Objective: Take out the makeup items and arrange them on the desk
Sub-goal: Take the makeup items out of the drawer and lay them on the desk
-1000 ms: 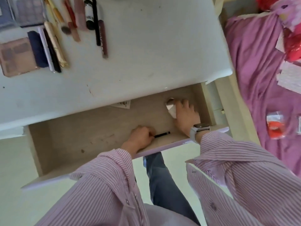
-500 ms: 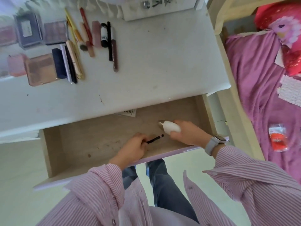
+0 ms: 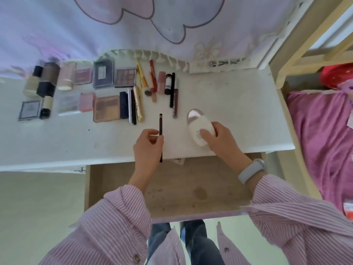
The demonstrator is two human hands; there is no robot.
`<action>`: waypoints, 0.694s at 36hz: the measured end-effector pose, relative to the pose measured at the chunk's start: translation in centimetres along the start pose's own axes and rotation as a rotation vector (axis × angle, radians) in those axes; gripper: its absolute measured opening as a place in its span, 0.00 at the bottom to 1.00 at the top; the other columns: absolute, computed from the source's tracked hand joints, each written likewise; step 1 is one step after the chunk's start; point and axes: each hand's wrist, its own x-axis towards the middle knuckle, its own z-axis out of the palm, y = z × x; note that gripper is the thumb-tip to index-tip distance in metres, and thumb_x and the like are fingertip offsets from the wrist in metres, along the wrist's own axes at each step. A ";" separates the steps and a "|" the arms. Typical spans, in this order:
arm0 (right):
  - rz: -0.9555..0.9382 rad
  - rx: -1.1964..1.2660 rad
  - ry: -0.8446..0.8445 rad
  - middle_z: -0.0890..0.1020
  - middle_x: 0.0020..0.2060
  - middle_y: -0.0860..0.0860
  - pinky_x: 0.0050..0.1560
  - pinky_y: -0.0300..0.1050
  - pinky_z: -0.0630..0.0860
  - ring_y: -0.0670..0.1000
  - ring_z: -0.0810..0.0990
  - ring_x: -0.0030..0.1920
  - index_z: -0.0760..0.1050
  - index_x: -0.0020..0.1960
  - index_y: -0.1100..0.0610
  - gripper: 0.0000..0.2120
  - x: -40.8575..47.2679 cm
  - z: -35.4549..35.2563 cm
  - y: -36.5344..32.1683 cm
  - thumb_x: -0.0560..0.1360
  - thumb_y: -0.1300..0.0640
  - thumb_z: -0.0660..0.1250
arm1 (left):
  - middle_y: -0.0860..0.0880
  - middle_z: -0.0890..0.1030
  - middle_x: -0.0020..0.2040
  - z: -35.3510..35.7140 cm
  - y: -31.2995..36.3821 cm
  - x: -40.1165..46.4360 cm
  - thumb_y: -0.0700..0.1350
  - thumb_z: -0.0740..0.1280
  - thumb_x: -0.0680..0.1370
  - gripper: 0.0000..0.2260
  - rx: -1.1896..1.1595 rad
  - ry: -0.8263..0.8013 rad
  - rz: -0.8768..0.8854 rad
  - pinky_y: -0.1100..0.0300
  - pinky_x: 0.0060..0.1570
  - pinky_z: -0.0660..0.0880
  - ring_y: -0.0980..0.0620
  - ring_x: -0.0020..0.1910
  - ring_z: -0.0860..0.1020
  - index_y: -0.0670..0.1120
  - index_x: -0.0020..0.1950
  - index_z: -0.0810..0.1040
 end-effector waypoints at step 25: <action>-0.085 -0.246 0.235 0.71 0.58 0.60 0.59 0.45 0.66 0.58 0.69 0.58 0.67 0.64 0.64 0.16 4.5 3.1 -0.7 0.78 0.60 0.57 | 0.41 0.75 0.60 2.1 -0.4 3.8 0.38 0.63 0.78 0.15 0.354 0.045 0.403 0.57 0.55 0.69 0.43 0.60 0.71 0.39 0.64 0.73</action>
